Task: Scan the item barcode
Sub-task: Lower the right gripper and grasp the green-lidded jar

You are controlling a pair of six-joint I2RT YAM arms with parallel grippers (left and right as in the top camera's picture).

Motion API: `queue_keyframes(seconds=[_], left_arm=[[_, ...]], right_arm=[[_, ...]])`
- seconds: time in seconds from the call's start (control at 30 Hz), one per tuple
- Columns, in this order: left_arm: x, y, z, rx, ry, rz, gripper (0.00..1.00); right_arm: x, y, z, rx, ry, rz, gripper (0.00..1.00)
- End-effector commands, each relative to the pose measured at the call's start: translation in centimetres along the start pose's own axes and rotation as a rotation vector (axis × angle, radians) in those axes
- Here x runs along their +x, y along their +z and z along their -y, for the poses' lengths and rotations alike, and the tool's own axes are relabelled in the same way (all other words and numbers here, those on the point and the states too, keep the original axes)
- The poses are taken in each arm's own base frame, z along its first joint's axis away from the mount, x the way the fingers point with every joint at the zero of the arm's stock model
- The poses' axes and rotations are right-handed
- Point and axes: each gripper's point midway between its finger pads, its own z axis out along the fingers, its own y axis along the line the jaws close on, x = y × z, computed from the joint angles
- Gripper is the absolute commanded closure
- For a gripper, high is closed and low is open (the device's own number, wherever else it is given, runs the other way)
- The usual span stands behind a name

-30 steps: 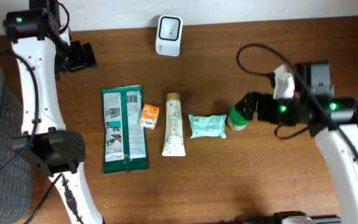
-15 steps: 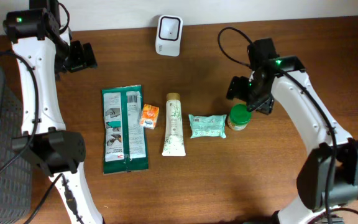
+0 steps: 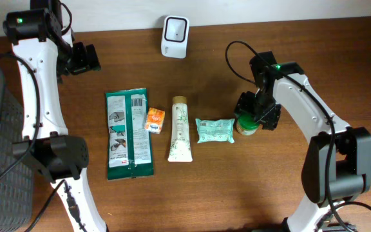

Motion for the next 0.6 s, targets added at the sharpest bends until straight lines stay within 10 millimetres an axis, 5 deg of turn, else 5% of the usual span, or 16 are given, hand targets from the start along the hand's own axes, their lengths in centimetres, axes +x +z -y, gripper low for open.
queue_keyframes(seconds=[0.0,0.13,0.33,0.57], left_arm=[[-0.2,-0.7,0.0,0.013,-0.007,0.019,0.01],[-0.2,-0.7,0.0,0.013,-0.007,0.019,0.00],[-0.2,-0.7,0.0,0.013,-0.007,0.019,0.01],[-0.2,-0.7,0.0,0.013,-0.007,0.019,0.01]], right_arm=[[0.3,0.4,-0.2,0.003,-0.043,-0.009,0.28],[-0.8,-0.8,-1.1,-0.017,-0.433,0.034,0.46],[-2.7,-3.1,-2.5,0.002,-1.125,0.132,0.54],[-3.8,-3.1,-0.7,0.161,-1.527,0.109,0.53]])
